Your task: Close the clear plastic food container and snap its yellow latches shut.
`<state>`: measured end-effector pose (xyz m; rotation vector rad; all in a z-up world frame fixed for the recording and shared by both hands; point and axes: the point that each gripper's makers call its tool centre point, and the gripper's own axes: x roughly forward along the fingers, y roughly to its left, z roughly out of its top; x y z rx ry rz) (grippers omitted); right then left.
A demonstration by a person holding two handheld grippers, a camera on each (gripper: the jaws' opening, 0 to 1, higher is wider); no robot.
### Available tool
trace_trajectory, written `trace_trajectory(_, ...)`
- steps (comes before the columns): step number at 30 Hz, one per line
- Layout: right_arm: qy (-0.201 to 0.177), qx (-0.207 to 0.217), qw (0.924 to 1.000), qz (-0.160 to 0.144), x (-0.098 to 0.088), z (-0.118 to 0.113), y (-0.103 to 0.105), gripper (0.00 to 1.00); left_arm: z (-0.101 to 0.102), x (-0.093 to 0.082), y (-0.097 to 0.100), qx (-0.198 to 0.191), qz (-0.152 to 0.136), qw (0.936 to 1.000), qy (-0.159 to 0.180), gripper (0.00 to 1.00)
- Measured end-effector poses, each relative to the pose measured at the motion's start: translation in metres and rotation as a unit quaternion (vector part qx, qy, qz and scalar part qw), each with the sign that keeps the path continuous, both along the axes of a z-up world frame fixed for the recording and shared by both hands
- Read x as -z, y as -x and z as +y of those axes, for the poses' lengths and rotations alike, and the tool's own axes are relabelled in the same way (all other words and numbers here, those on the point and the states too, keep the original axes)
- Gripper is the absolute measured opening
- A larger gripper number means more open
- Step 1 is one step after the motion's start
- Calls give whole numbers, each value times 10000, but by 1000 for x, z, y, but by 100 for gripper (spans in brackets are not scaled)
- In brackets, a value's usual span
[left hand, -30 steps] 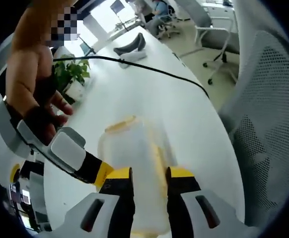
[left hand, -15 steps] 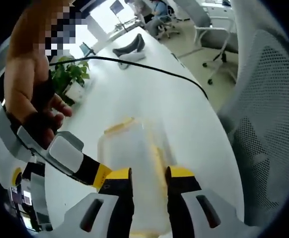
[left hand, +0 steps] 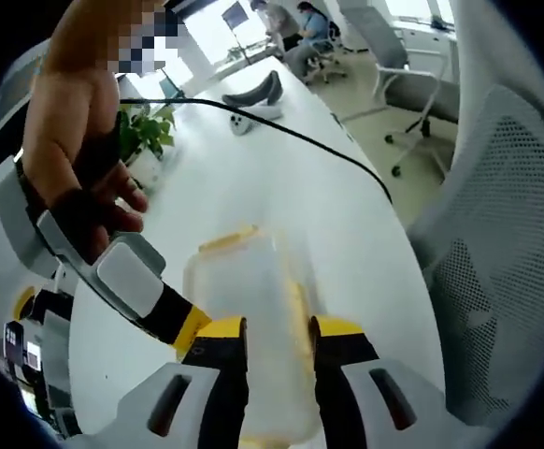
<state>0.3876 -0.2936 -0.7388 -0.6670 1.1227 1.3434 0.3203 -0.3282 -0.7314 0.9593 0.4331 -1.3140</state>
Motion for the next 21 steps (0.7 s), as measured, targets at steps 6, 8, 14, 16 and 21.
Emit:
trace_trajectory(6, -149, 115, 9996, -194, -13, 3, -4, 47, 4, 0, 0, 22, 76, 10000, -55, 23)
trace_trajectory(8, -216, 189, 9993, -223, -18, 3, -6, 47, 7, -1, 0, -13, 86, 9999, -70, 23)
trace_trajectory(14, -278, 274, 9985, -381, -23, 1, -6, 45, 15, -5, 2, -91, 146, 9998, -79, 29)
trace_trajectory(16, -282, 289, 9983, -430, -25, -2, -5, 46, 15, -10, 2, -111, 122, 9999, -3, 29)
trace_trajectory(21, -357, 308, 9970, -621, -33, -8, -4, 46, 15, -22, -1, -284, 186, 9992, 206, 31)
